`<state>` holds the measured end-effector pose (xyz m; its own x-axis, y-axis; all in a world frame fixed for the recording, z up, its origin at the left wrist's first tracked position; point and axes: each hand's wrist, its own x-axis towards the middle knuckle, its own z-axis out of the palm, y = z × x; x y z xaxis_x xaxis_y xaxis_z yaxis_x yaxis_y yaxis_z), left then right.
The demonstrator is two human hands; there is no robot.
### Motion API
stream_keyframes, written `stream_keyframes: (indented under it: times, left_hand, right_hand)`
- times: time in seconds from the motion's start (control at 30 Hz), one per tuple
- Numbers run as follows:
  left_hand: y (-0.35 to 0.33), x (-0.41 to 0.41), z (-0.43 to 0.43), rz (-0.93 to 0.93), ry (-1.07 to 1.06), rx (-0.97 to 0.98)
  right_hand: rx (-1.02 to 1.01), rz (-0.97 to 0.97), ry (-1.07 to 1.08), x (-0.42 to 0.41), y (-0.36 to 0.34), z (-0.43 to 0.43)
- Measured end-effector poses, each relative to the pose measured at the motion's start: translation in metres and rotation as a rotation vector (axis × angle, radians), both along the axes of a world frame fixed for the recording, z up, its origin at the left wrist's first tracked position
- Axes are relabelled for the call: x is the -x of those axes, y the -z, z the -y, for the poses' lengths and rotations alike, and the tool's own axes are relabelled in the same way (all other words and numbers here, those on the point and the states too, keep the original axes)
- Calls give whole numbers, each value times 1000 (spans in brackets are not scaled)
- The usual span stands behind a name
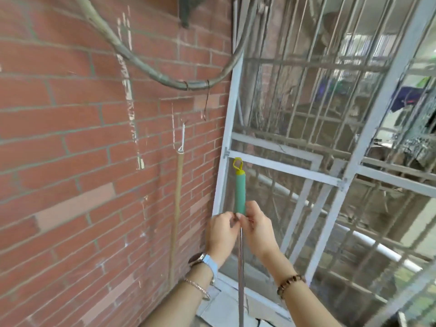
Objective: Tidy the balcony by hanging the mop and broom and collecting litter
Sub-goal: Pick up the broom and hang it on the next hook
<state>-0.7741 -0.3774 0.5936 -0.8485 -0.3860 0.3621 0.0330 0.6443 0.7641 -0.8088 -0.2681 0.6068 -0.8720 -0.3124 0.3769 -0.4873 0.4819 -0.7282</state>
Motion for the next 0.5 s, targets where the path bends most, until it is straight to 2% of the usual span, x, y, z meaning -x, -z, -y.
stream_keyframes:
  times: [0.27,0.5]
  left_hand:
    - [-34,31,106,-15,14,127]
    - [-49,71,148,-38,12,169]
  right_hand:
    - [90,-24,67,24,-27,105]
    - [129,-20,132,62,-42,152]
